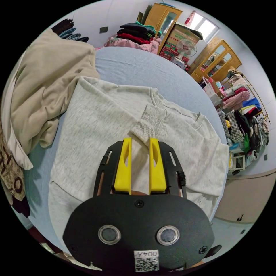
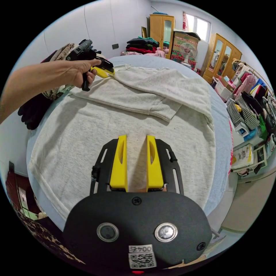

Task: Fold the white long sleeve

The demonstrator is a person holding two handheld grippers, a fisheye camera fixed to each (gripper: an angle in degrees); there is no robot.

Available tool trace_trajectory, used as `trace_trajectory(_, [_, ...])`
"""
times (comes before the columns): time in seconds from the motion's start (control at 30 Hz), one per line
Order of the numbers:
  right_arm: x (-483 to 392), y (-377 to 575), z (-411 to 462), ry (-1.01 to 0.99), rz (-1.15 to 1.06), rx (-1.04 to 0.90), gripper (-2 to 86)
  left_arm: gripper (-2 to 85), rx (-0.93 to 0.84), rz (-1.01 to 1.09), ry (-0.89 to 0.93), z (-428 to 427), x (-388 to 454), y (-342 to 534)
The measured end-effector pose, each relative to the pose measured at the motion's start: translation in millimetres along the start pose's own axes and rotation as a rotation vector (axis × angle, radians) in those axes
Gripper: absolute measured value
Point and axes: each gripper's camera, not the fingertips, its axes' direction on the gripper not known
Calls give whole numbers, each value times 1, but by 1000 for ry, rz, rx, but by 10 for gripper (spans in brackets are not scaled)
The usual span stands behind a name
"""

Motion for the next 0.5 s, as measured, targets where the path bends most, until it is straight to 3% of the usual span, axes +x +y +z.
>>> trace_trajectory(0.2, [33, 7, -6, -36, 35, 4, 86, 35, 22, 22, 54, -8, 3, 12])
trace_trajectory(0.5, [51, 15, -17, 20, -7, 1, 83, 17, 310, 122, 3, -105, 2, 77])
